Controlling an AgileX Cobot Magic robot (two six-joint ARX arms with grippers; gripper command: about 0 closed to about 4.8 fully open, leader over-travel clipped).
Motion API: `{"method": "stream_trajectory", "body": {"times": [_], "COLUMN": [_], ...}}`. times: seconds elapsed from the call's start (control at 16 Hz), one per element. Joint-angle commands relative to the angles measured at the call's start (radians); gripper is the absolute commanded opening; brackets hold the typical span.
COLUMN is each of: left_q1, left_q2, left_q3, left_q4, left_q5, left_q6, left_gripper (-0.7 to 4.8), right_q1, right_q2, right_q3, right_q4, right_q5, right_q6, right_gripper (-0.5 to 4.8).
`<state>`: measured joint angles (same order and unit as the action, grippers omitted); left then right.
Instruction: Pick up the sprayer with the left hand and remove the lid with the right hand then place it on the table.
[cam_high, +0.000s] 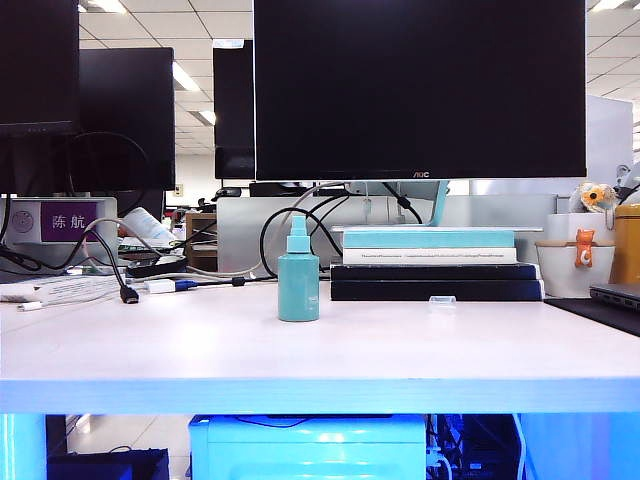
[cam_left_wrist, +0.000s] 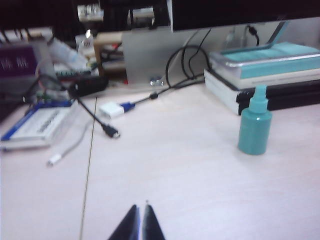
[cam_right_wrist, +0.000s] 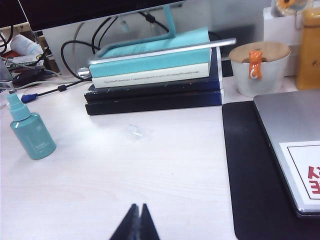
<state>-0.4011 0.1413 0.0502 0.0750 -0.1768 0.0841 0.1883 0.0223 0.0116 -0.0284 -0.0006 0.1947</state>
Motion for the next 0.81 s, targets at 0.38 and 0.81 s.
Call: {"method": "stream_trajectory", "body": {"times": [0.38,0.81], "left_q1": [0.0,0.16], "left_q2": [0.001,-0.137], "left_q3": [0.002,-0.002], "left_q4": [0.005,-0.082], "left_q5": [-0.003,0.054], "left_q6": [-0.013,-0.013], "left_gripper": [0.25,0.25], "right_q1": [0.0,-0.003], "right_q2": [0.001,-0.012], "right_q3": [-0.005,-0.005], "right_q4": [0.005,-0.005], "right_q5": [-0.002,-0.026], "right_q6": [0.007,0.007], "right_gripper": [-0.01,-0.01]}}
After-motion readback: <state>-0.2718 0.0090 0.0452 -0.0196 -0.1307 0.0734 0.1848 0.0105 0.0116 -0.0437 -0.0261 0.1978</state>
